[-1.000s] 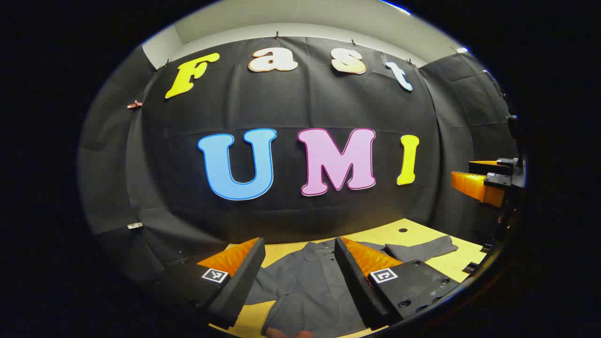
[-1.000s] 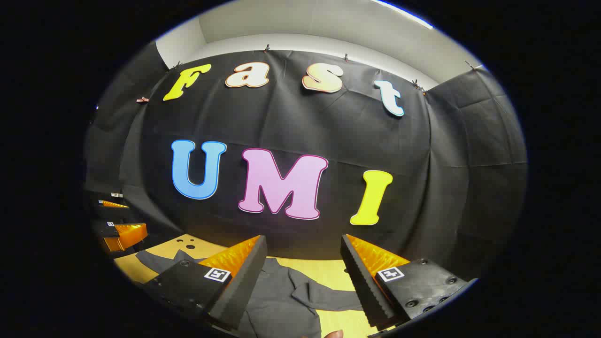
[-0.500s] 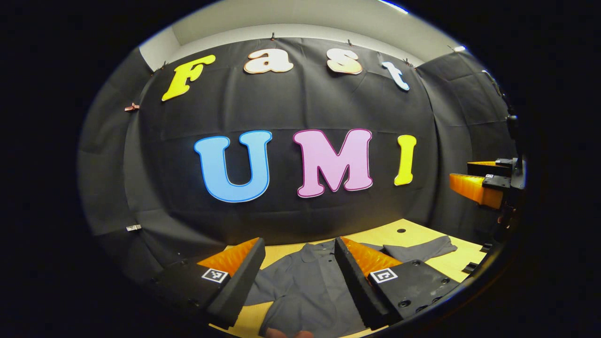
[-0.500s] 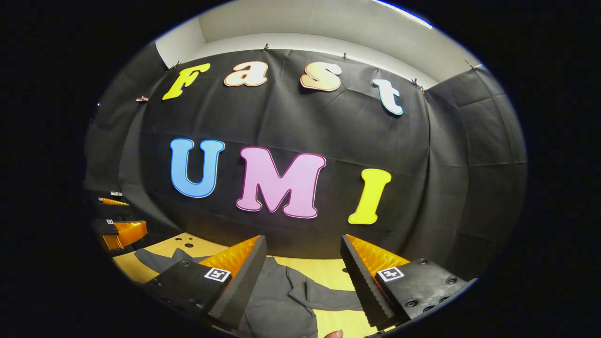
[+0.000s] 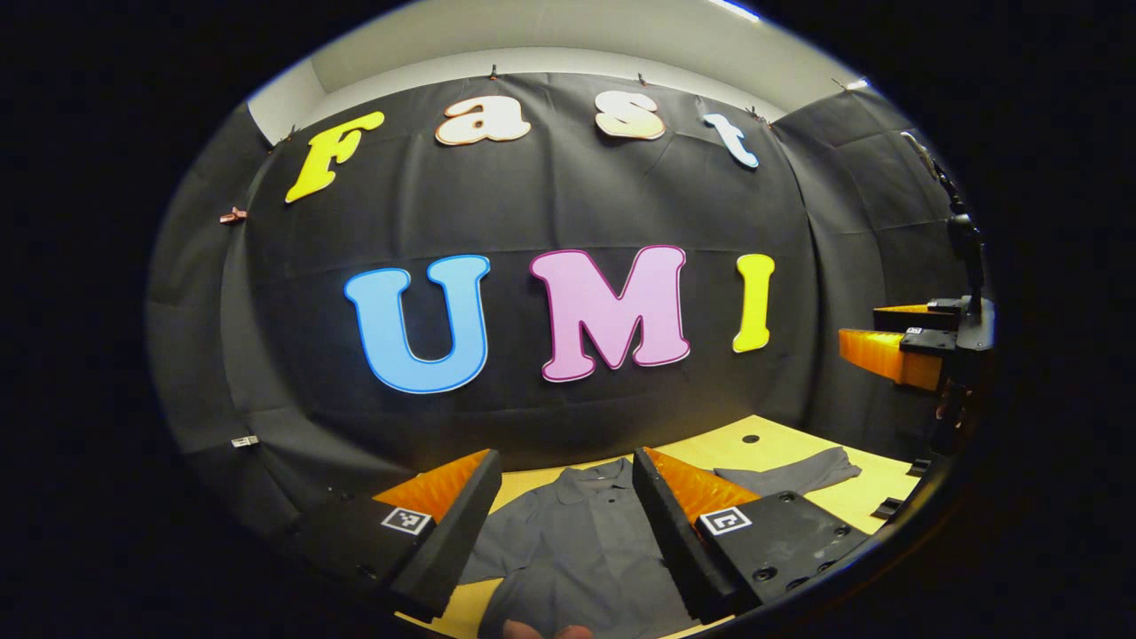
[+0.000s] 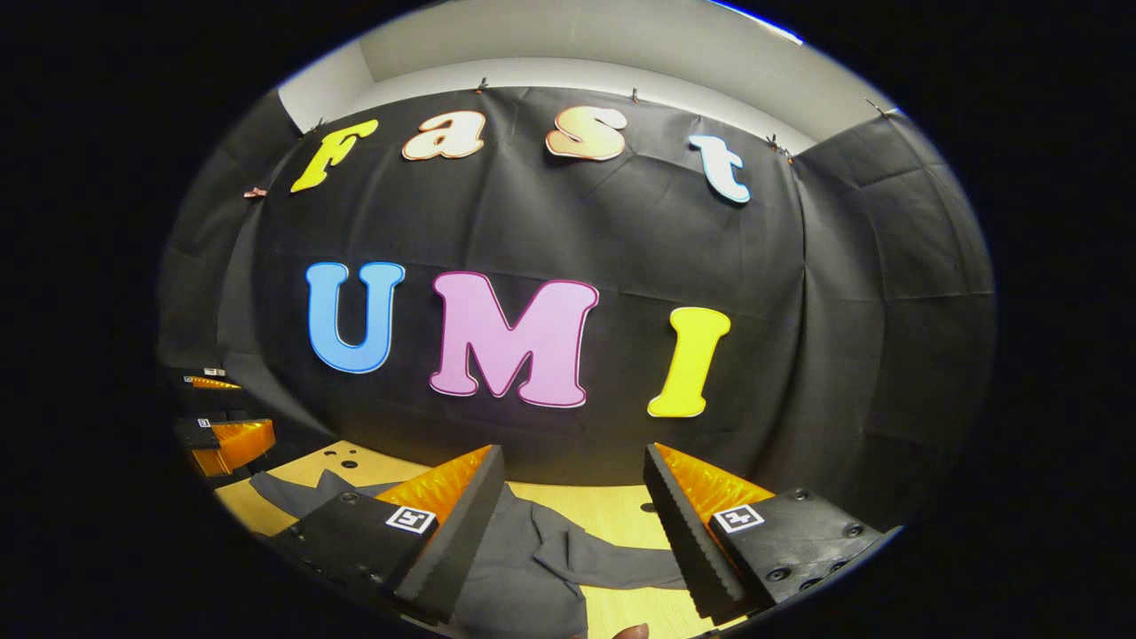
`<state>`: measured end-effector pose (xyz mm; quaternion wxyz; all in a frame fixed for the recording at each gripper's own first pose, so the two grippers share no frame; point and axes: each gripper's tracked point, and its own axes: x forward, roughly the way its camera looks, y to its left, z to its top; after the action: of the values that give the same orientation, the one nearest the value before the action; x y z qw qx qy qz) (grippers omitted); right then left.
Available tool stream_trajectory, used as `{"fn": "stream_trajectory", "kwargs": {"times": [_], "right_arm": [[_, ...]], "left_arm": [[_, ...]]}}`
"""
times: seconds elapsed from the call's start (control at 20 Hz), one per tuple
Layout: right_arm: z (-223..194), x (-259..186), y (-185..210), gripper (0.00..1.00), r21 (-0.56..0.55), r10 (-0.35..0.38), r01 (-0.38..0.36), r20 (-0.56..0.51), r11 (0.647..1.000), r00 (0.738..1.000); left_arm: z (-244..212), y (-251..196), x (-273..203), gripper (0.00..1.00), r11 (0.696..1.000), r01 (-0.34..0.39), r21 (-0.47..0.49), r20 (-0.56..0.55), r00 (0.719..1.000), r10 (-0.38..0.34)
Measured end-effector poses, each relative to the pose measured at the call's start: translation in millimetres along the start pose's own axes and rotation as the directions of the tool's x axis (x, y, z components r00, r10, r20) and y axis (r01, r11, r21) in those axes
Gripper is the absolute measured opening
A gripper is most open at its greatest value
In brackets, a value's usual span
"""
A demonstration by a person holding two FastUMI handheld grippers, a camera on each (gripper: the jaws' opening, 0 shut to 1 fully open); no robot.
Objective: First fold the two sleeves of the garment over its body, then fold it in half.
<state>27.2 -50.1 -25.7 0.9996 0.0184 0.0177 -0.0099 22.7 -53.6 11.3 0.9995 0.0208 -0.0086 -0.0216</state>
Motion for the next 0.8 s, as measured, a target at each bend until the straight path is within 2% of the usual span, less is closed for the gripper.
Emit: {"fn": "stream_trajectory", "kwargs": {"times": [0.15, 0.45, 0.65, 0.8], "right_arm": [[-27, 18, -40, 0.97, 0.004, -0.032, 0.032, -0.057, 0.999, 0.998], [-110, 57, -121, 0.98, -0.029, -0.091, 0.088, -0.182, 0.996, 0.979], [-170, 82, -159, 0.98, -0.028, -0.098, 0.094, -0.272, 0.995, 0.957], [-224, 100, -183, 0.98, -0.019, -0.110, 0.111, -0.351, 0.994, 0.930]], "left_arm": [[-3, -17, 11, 0.94, 1.000, -0.001, -0.004, -0.022, 1.000, 0.001], [-8, -54, 30, 0.94, 1.000, -0.014, 0.007, -0.062, 0.998, 0.014], [-14, -78, 42, 0.94, 0.999, -0.023, 0.036, -0.097, 0.995, 0.026], [-15, -94, 50, 0.94, 0.999, -0.017, 0.051, -0.116, 0.993, 0.023]]}}
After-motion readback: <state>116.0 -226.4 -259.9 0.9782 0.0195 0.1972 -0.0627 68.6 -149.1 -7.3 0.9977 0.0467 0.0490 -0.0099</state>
